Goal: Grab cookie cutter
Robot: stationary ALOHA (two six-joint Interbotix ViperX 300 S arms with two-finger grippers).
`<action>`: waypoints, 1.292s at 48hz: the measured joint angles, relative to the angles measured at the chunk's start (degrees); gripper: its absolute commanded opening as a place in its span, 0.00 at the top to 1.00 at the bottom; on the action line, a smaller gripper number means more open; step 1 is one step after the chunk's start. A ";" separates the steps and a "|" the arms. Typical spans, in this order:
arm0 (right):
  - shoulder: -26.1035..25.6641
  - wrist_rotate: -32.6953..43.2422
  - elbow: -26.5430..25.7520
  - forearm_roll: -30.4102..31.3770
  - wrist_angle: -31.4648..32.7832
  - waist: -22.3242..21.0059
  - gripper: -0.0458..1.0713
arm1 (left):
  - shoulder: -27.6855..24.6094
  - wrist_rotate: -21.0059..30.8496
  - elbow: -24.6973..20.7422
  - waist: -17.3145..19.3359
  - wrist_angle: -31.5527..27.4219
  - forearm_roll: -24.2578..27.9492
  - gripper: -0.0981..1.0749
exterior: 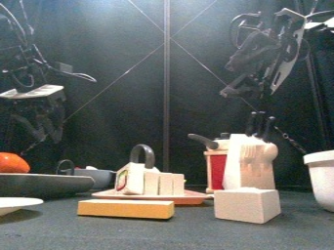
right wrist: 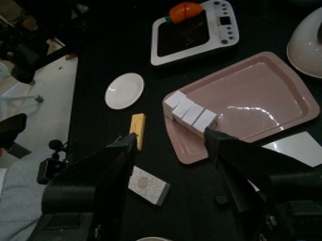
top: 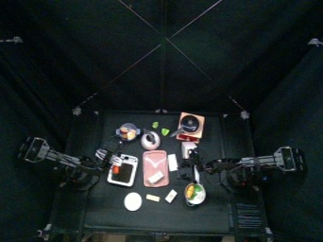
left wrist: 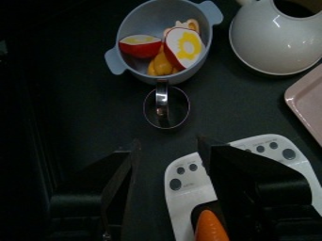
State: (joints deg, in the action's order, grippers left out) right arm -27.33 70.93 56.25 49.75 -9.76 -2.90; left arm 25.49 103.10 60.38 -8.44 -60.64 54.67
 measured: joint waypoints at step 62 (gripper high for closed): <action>1.93 0.00 -0.35 0.62 0.00 -0.88 0.15 | -8.17 10.81 3.08 14.15 12.74 14.59 0.18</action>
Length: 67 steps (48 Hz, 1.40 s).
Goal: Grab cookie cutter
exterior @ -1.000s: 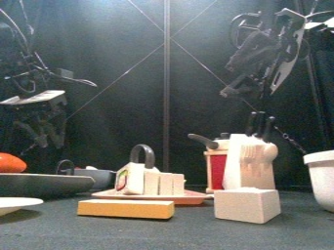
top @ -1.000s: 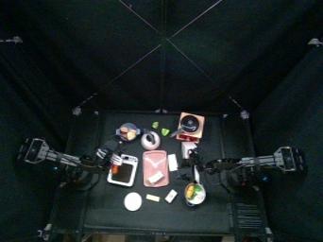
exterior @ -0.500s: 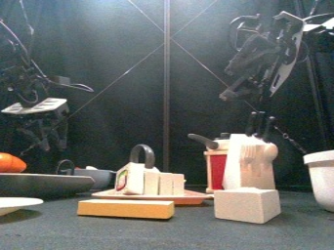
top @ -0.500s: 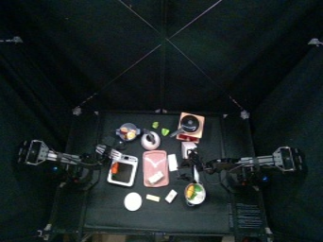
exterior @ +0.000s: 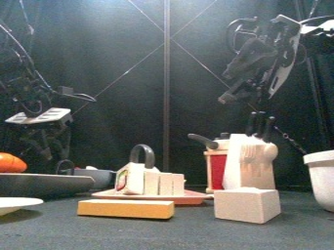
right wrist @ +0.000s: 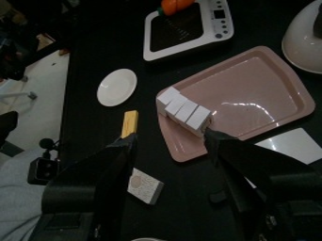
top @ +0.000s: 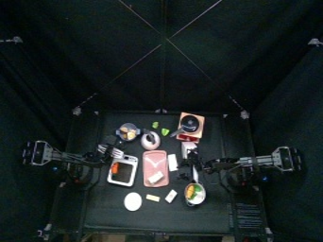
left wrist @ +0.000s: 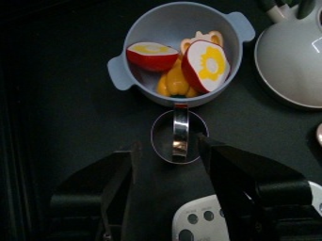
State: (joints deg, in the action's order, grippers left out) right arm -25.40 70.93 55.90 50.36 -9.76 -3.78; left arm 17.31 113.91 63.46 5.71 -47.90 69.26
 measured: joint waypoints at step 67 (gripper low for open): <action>0.00 0.00 0.00 -0.18 0.00 -1.05 0.14 | 0.18 -0.35 -1.67 0.62 1.41 0.44 0.42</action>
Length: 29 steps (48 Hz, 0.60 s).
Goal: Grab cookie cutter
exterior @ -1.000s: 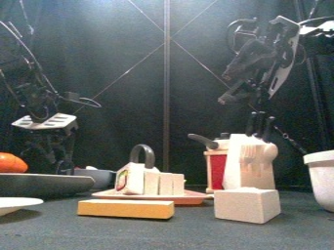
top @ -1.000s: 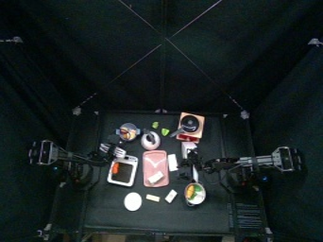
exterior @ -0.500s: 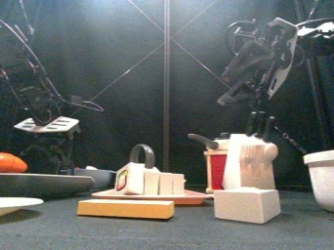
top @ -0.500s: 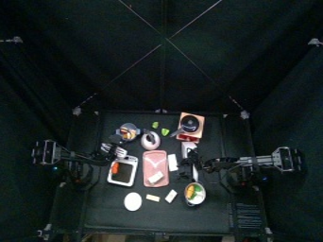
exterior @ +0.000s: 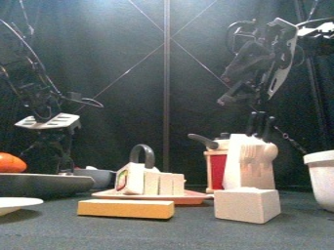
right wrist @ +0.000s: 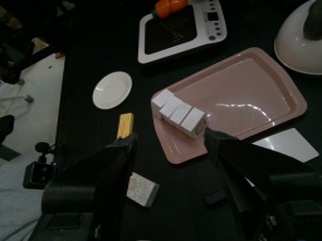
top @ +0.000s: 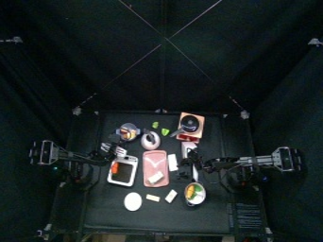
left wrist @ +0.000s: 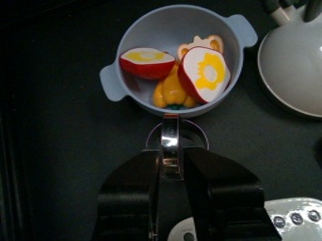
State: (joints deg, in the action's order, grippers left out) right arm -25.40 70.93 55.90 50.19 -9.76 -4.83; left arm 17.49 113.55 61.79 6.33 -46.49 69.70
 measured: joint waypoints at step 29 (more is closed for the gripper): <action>0.00 0.09 0.00 -0.35 0.00 0.00 0.15 | 2.72 0.00 1.41 -0.70 0.44 -0.09 0.42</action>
